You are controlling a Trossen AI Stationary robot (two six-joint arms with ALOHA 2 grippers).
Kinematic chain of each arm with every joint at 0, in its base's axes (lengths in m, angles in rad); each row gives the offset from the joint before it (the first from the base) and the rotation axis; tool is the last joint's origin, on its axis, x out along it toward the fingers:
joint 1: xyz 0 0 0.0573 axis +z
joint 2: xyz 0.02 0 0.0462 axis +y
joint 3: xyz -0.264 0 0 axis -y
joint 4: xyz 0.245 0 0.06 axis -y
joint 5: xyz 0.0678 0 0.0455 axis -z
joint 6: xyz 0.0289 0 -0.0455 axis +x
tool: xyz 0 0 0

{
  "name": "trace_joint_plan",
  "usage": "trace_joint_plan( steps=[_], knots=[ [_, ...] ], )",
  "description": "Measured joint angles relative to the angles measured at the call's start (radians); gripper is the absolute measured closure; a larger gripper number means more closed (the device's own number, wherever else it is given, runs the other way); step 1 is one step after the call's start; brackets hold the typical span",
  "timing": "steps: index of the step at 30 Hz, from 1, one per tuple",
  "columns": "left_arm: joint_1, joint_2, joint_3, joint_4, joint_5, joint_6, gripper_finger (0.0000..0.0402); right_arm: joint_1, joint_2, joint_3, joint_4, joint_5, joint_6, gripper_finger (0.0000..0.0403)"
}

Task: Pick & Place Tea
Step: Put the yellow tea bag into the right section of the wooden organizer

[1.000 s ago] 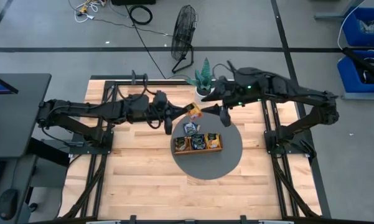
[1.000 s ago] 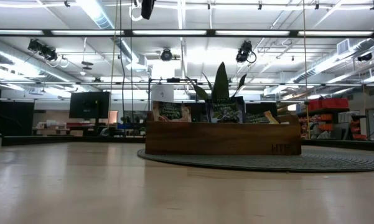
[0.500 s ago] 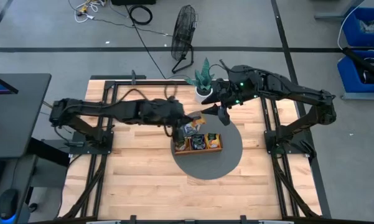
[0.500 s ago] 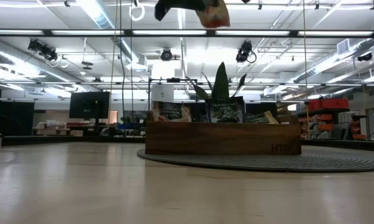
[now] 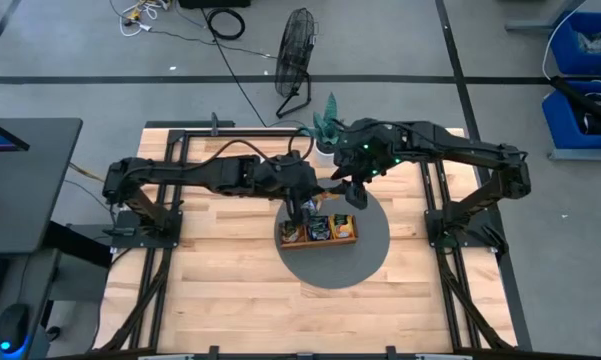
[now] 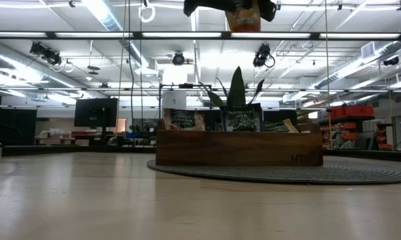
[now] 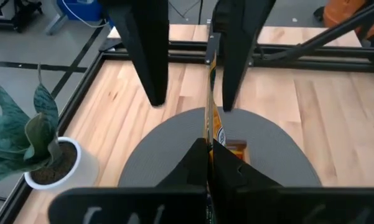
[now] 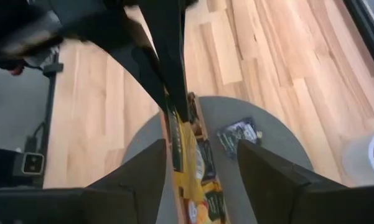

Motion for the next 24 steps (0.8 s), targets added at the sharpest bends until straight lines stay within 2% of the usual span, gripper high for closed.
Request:
trace_joint_plan(
  steps=[3,5,8,11,12,18,24],
  knots=[
    [0.000,0.000,0.001,-0.001,0.000,0.000,0.0401,0.000,0.010,0.000,0.000,0.004,-0.013,0.0204],
    [0.000,0.000,0.001,-0.002,0.000,0.000,0.0401,0.000,0.016,0.000,0.003,0.018,-0.028,0.0222],
    [-0.003,0.000,0.001,-0.005,0.000,-0.001,0.0401,0.000,0.021,0.000,0.007,0.017,-0.054,0.0280],
    [-0.002,0.000,0.001,-0.011,-0.001,-0.002,0.0400,0.001,0.024,0.000,0.006,0.015,-0.096,0.0368],
    [-0.002,0.000,0.001,-0.010,-0.002,-0.001,0.0400,0.002,0.023,0.000,0.006,0.014,-0.115,0.0385],
    [-0.002,0.000,0.001,-0.015,-0.008,-0.021,0.0391,0.005,0.023,0.000,0.006,0.020,-0.127,0.0399],
    [-0.006,-0.014,0.001,-0.078,-0.017,-0.033,0.0335,0.004,0.017,0.000,-0.021,0.081,-0.127,0.0401]
  ],
)
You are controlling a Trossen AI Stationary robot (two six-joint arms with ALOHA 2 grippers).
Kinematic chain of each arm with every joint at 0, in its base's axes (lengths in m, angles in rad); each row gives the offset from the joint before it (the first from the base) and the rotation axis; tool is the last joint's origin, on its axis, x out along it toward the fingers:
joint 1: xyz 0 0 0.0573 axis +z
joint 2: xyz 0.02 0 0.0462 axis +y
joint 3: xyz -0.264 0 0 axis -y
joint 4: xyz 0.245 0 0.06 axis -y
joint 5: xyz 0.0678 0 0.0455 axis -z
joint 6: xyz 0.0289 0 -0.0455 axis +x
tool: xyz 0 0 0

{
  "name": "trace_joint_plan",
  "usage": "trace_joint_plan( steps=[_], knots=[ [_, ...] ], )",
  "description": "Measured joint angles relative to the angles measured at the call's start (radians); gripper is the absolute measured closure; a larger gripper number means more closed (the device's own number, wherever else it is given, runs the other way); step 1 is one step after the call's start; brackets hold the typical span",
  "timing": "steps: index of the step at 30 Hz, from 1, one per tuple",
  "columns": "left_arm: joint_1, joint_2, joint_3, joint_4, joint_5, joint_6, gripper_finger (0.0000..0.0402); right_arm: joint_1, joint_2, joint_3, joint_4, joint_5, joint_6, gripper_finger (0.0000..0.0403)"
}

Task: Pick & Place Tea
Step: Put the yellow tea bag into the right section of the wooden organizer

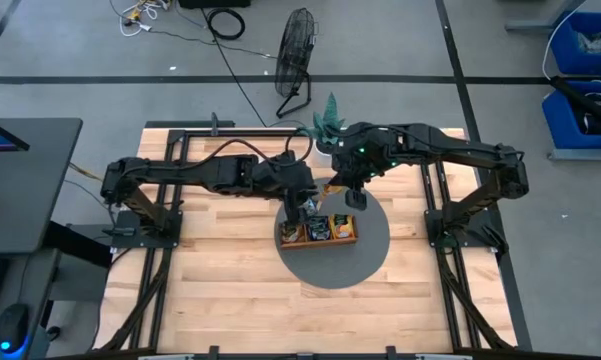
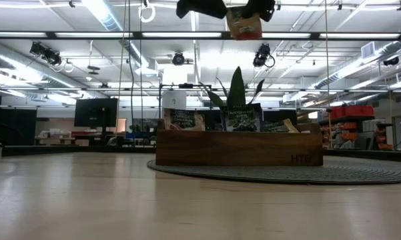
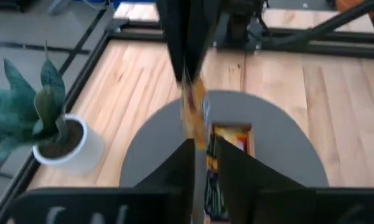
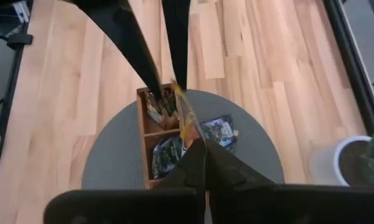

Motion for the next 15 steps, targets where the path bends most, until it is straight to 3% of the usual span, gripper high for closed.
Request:
trace_joint_plan(
  steps=[6,15],
  knots=[
    [0.000,-0.024,0.000,-0.152,-0.070,-0.079,0.0280,0.000,-0.054,-0.039,-0.003,0.002,0.039,0.0402],
    [-0.015,-0.030,-0.001,-0.202,-0.129,-0.132,0.0265,0.056,-0.268,-0.456,0.331,-0.003,0.247,0.0403]
  ],
)
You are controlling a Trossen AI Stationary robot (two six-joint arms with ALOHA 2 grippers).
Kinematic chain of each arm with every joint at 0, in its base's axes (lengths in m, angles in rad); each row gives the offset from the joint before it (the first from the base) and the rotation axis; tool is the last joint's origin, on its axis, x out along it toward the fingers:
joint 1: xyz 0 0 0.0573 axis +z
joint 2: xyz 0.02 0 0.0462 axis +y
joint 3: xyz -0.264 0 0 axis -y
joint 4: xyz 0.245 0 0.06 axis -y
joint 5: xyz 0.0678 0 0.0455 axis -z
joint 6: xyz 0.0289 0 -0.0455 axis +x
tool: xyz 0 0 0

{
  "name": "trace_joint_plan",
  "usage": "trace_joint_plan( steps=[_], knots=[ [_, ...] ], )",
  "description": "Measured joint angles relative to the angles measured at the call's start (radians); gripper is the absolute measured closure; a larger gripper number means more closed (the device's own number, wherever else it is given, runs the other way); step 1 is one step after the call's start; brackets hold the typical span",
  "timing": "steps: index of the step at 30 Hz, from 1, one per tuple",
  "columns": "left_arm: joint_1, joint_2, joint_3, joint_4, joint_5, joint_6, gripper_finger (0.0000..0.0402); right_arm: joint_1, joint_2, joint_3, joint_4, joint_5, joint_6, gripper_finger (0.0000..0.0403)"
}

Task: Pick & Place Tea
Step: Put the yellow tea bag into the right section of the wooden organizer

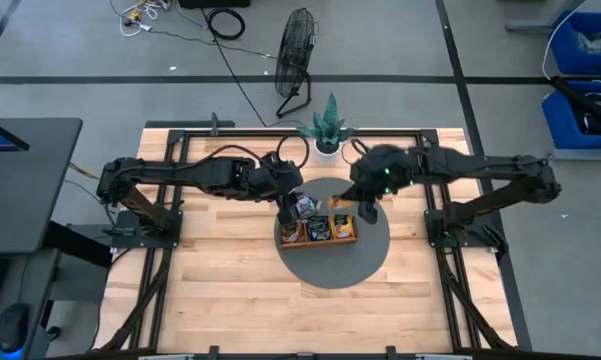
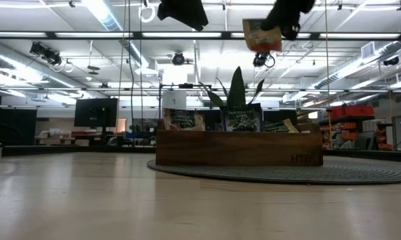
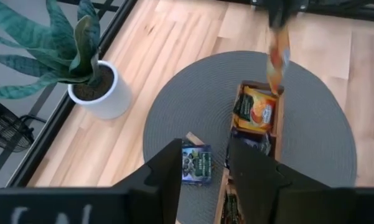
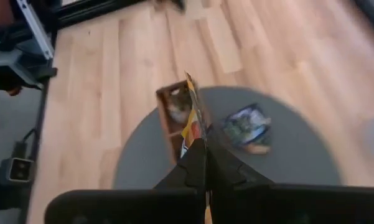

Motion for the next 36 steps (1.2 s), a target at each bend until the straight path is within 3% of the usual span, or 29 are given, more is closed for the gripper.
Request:
trace_joint_plan(
  steps=[5,14,23,36],
  knots=[
    [0.001,0.000,0.000,0.020,-0.001,-0.006,0.0270,0.048,-0.023,-0.169,0.117,0.003,0.074,0.0403],
    [0.001,0.000,0.000,0.028,-0.004,-0.032,0.0271,0.077,0.001,-0.349,0.217,0.064,0.106,0.0403],
    [0.000,0.000,0.000,0.029,-0.004,-0.046,0.0271,0.076,0.001,-0.482,0.399,0.071,0.148,0.0403],
    [0.001,0.000,0.000,0.032,-0.004,-0.040,0.0271,0.076,0.001,-0.598,0.513,0.070,0.150,0.0403]
  ],
)
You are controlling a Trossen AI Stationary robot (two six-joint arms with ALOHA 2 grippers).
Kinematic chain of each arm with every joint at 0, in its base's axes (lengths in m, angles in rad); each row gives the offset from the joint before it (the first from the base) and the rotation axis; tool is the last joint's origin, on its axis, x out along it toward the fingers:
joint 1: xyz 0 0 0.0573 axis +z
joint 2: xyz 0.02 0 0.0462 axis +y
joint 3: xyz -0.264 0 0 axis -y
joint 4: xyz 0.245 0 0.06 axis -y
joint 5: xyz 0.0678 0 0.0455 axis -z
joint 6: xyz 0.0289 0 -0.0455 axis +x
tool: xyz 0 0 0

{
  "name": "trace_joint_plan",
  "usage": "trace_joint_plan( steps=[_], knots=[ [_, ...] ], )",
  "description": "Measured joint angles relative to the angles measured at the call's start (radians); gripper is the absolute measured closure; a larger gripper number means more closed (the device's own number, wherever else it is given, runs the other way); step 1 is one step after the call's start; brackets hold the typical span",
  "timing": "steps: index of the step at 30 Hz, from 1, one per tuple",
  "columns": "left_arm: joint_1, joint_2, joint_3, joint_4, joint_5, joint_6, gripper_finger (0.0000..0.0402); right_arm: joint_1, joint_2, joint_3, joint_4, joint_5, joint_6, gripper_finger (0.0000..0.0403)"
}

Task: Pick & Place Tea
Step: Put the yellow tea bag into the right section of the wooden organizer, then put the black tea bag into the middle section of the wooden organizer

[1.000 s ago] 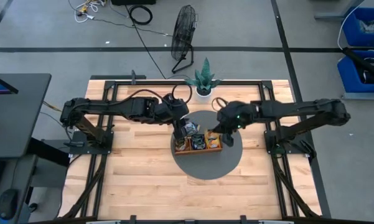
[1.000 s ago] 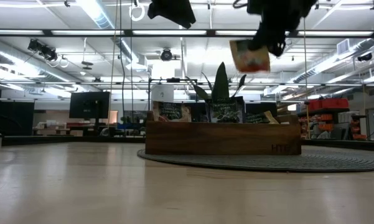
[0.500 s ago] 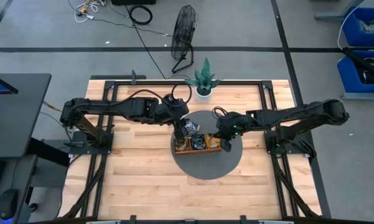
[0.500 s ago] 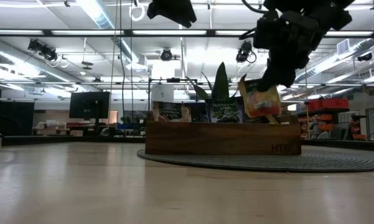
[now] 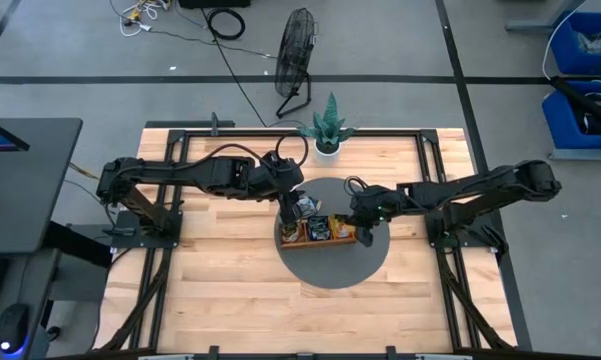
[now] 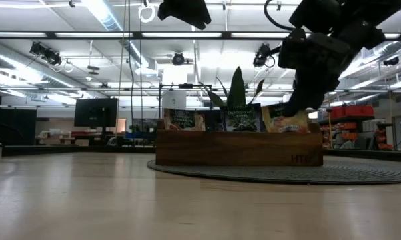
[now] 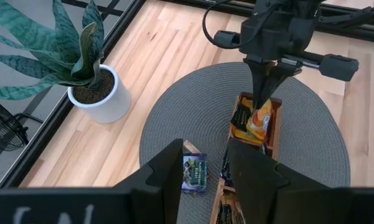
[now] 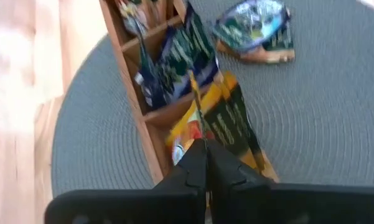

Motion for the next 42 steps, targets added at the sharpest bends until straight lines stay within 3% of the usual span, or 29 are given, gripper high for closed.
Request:
trace_joint_plan(
  steps=[16,22,30,39,42],
  knots=[
    [0.001,0.000,0.000,0.000,0.000,0.002,0.0271,0.002,0.000,-0.055,0.057,-0.041,-0.009,0.0397],
    [0.001,0.000,0.000,0.001,0.000,0.003,0.0271,0.002,0.000,-0.055,0.056,-0.027,-0.016,0.0357],
    [0.001,0.000,0.000,0.000,-0.001,0.003,0.0271,0.002,0.000,-0.013,0.011,-0.027,-0.039,0.0273],
    [0.052,0.000,-0.006,-0.015,-0.020,0.046,0.0271,0.002,-0.005,0.179,-0.208,-0.024,-0.109,0.0213],
    [0.101,0.000,-0.049,0.019,0.062,0.102,0.0271,0.002,-0.005,0.256,-0.278,-0.026,-0.110,0.0209]
  ],
)
